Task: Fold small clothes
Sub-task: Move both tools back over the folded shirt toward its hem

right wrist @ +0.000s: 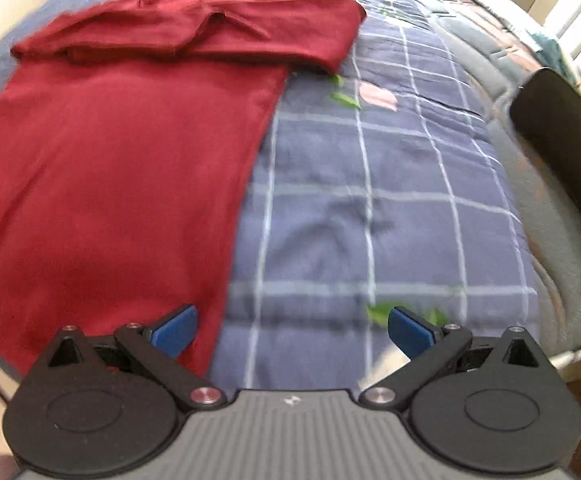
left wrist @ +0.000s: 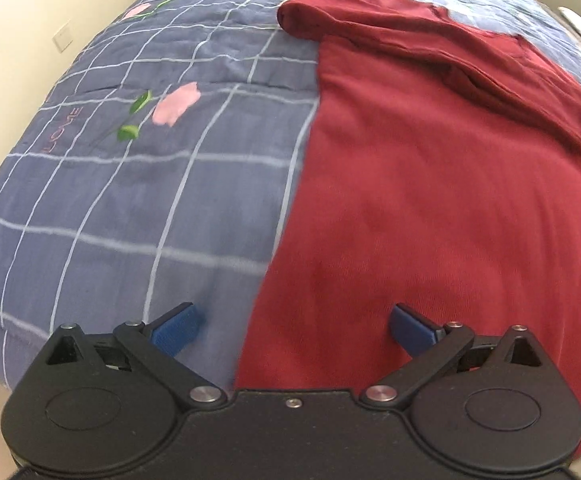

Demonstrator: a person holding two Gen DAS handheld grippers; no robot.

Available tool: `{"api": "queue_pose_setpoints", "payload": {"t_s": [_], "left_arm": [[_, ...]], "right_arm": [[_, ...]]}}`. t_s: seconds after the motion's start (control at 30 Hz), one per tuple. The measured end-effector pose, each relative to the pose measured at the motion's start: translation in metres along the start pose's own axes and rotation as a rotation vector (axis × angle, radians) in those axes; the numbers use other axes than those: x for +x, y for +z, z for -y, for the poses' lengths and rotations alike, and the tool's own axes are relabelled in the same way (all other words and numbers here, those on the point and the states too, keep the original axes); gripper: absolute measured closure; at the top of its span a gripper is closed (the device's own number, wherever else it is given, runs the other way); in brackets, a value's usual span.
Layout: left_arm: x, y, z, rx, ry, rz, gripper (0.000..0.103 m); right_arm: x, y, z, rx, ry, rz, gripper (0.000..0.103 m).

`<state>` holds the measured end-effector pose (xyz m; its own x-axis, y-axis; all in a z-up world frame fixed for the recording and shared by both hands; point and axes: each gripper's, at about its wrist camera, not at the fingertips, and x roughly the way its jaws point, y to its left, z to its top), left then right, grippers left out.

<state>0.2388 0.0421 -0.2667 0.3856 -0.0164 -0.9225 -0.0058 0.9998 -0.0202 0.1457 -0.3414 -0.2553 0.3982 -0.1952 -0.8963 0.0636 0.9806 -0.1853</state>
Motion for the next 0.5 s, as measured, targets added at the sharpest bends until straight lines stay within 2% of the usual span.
{"api": "queue_pose_setpoints", "payload": {"t_s": [0.2,0.33,0.5], "left_arm": [[-0.018,-0.035,-0.018,0.067,-0.01,0.029,0.001],[-0.032,-0.048,-0.028,0.093,-0.002,0.035,0.001],[-0.044,-0.06,-0.028,0.139,-0.013,0.06,0.001]], "right_arm": [[-0.026,-0.028,-0.013,-0.051,-0.079,-0.003,0.0],[-0.049,-0.038,-0.021,-0.086,-0.024,0.07,0.0],[-0.048,-0.046,-0.048,-0.24,0.003,0.107,0.0]]}}
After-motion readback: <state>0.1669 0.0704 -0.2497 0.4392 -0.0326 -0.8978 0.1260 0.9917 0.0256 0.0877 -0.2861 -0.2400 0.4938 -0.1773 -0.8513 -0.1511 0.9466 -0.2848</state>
